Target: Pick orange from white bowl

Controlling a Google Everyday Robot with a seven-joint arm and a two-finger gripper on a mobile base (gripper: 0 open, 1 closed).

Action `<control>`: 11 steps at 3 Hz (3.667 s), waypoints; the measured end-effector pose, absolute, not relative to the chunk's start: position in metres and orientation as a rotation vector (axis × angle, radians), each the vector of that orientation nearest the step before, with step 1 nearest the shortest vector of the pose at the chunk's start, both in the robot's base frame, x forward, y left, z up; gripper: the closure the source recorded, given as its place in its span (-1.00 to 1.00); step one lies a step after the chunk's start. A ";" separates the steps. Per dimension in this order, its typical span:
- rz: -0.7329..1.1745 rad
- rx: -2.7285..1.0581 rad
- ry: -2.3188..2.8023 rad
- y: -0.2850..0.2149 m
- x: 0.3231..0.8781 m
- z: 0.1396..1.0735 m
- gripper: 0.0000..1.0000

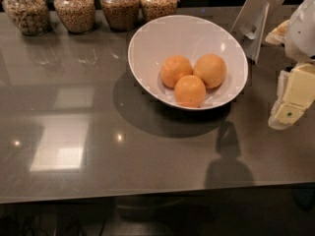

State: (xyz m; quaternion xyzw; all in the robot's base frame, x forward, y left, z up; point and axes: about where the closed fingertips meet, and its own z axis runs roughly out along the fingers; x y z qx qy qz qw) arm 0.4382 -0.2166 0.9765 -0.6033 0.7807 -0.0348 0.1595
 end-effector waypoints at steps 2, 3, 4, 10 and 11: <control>-0.116 -1.727 2.181 -0.215 0.443 0.979 -1.00; -0.123 -1.730 2.051 -0.218 0.468 0.981 -1.00; -0.105 -1.787 1.874 -0.216 0.506 0.979 -1.00; 0.107 -1.984 1.522 -0.151 0.600 0.924 -0.50; 0.128 -2.021 1.526 -0.149 0.599 0.910 -0.54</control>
Offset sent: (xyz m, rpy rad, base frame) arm 0.0111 0.0030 0.0008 0.0221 -0.0716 0.0541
